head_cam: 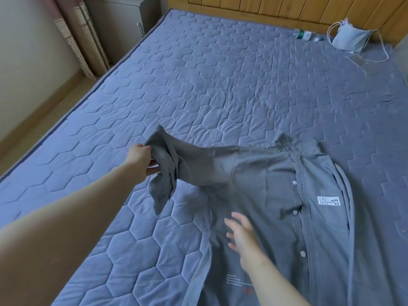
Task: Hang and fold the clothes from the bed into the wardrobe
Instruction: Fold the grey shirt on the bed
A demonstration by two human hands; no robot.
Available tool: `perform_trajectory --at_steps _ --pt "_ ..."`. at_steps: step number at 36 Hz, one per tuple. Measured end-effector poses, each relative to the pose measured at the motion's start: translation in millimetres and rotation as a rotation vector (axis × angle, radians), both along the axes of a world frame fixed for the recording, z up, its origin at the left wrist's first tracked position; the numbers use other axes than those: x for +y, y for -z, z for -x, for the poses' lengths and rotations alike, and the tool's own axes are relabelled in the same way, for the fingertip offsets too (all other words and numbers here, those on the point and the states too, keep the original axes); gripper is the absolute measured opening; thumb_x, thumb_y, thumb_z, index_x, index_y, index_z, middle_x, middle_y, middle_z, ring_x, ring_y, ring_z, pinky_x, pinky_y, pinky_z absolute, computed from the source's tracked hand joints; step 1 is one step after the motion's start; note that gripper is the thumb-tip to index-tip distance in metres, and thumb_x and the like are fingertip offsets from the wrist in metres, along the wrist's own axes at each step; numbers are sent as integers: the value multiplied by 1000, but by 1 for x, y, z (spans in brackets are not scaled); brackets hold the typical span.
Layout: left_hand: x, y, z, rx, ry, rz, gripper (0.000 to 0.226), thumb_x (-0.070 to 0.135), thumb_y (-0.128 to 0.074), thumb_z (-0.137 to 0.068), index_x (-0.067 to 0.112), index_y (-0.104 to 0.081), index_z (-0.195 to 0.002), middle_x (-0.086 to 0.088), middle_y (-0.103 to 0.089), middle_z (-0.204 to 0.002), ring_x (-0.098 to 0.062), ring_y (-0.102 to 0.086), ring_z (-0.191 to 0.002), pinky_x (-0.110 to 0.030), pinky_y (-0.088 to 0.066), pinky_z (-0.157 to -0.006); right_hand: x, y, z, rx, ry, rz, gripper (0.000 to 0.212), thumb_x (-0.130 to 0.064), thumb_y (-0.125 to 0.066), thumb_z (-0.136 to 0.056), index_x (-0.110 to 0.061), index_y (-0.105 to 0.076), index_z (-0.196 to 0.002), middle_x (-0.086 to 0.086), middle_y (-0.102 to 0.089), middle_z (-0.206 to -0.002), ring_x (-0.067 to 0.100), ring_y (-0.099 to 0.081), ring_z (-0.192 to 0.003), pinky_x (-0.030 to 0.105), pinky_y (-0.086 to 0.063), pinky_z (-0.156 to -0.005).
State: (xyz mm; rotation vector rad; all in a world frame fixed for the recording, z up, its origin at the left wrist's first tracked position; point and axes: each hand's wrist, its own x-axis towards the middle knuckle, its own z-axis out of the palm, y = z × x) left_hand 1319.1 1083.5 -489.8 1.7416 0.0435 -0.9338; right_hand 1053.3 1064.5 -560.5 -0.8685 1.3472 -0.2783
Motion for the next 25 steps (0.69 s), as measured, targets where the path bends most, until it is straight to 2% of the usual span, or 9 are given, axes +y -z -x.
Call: perform_trajectory --at_steps 4,8,10,13,16,19,21,23,25 --pt "-11 -3 29 97 64 23 15 4 -32 -99 5 -47 -101 -12 -58 -80 -24 -60 -65 -31 -52 -37 -9 -7 -9 -49 -111 36 44 -15 -56 -90 -27 -46 -131 -1 -52 -116 12 -51 -92 22 -41 -72" --pt "-29 -11 67 167 222 70 20 2 -33 -98 7 -47 -84 -12 -57 -71 -22 -62 -52 -31 -53 -39 -26 -17 -20 -99 -160 141 52 0 -52 -89 -29 -44 -133 -1 -49 -120 13 -48 -112 28 -38 -89" --pt "-37 -16 86 196 344 99 21 4 -34 -99 8 -46 -82 -11 -59 -68 -19 -63 -45 -30 -54 -42 -35 -19 -23 -109 -160 209 56 8 -43 -89 -29 -43 -131 1 -54 -118 8 -53 -105 24 -43 -83" --pt "-47 -22 109 225 555 153 19 6 -37 -99 9 -49 -84 -4 -63 -62 -16 -65 -49 -31 -57 -48 -53 -23 -18 -211 -93 152 52 9 -33 -94 -28 -41 -130 -6 -62 -107 -1 -58 -81 11 -47 -60" --pt "-56 -24 128 176 793 141 20 7 -40 -97 10 -53 -83 2 -65 -60 -14 -65 -53 -32 -58 -54 -70 -26 -1 -297 -54 105 54 11 -32 -93 -22 -40 -135 1 -59 -124 8 -57 -88 10 -47 -51" --pt "-65 -23 143 102 921 106 20 8 -42 -96 13 -55 -82 7 -64 -58 -10 -63 -53 -34 -57 -64 -82 -27 20 -254 -91 124 58 19 -27 -81 -17 -51 -120 7 -59 -125 19 -59 -104 16 -45 -62" --pt "-70 -23 152 73 979 95 20 9 -43 -95 16 -58 -84 8 -66 -62 -8 -63 -56 -33 -56 -68 -90 -25 32 -217 -102 155 54 18 -30 -81 -20 -52 -112 3 -61 -113 14 -60 -96 15 -45 -61" --pt "-75 -23 163 74 1032 91 22 8 -43 -95 17 -59 -85 5 -67 -67 -10 -64 -62 -35 -55 -74 -96 -23 43 -235 -81 164 54 14 -34 -85 -26 -46 -120 -4 -61 -106 8 -60 -88 14 -49 -59" --pt "-79 -22 175 85 1084 89 18 7 -42 -95 12 -57 -86 -6 -66 -80 -19 -62 -73 -42 -52 -86 -102 -18 54 -246 -99 164 52 6 -40 -90 -30 -43 -126 -7 -63 -104 7 -61 -88 17 -50 -65"
